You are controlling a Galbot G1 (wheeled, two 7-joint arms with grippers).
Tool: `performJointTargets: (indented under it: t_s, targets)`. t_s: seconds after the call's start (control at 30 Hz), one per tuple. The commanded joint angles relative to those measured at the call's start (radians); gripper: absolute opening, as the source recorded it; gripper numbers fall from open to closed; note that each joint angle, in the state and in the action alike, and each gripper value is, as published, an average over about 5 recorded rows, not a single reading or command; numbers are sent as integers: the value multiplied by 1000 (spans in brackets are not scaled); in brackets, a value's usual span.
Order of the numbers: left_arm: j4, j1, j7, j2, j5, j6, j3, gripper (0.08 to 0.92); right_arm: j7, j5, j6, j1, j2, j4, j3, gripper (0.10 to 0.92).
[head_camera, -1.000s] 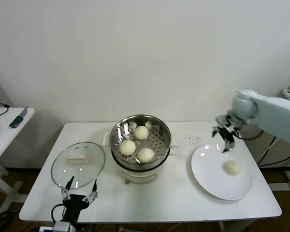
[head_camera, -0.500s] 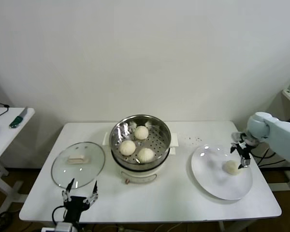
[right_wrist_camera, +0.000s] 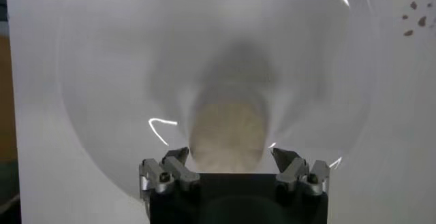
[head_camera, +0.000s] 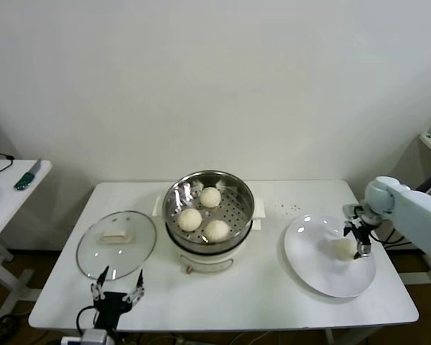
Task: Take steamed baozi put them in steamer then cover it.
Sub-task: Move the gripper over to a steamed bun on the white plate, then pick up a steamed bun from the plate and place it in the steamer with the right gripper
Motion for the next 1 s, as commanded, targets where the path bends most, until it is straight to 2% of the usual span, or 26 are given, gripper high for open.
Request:
performJointTargets:
  t_s: [0.03,0.13,0.3,0.53,0.77,1.0]
  targets:
    - [2,-5,-2,3,-2,7,1,823,-9,-15,11,-33,30,-45,29,823]
    - [3,-7,-2,4,-2,8,2,823,-15,-9,14,-23,36,-48,16,796]
    - [2,-6,-1,7,-4,7,-1,823,-16,5,11,-11,38,-44,1,694]
    - [-3,1,0,7,-7,4,-3,823,-13,65,-4,44,25,-19,-40,648]
    - [-9,-1,4,7,-9,2,6,823,-6,263,-50,293,41,13,-237,645]
    - [-18,-8,14,7,-38,0,34,823,24,608,-119,652,160,74,-530,645]
